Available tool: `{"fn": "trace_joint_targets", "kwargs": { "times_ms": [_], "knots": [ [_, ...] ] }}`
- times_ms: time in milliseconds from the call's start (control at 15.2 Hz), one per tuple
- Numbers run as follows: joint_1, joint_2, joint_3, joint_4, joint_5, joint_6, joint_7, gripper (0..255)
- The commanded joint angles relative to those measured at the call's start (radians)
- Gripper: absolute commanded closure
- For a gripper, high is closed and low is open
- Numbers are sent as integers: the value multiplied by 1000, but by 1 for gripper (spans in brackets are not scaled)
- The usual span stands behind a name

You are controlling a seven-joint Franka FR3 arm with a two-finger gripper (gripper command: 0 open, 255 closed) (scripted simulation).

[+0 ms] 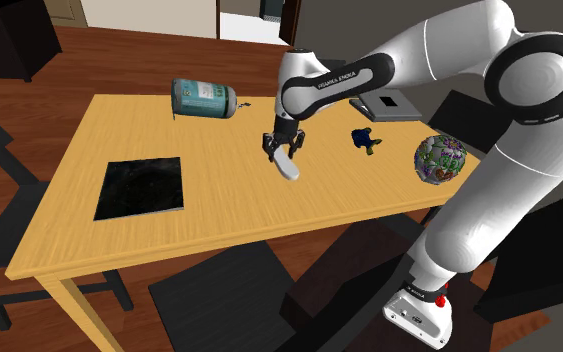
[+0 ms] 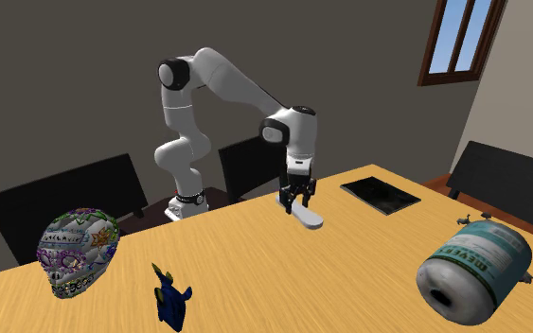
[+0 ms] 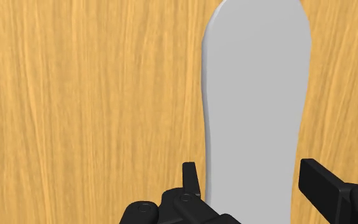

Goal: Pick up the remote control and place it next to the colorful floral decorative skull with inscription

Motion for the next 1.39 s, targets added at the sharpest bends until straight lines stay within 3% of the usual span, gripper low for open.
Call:
{"fn": "trace_joint_targets", "kwargs": {
  "times_ms": [0,1320],
  "knots": [
    [0,-12,0,16,2,-28,-1,255],
    [0,-93,-2,200,13,-293,-13,255]
  ]
}}
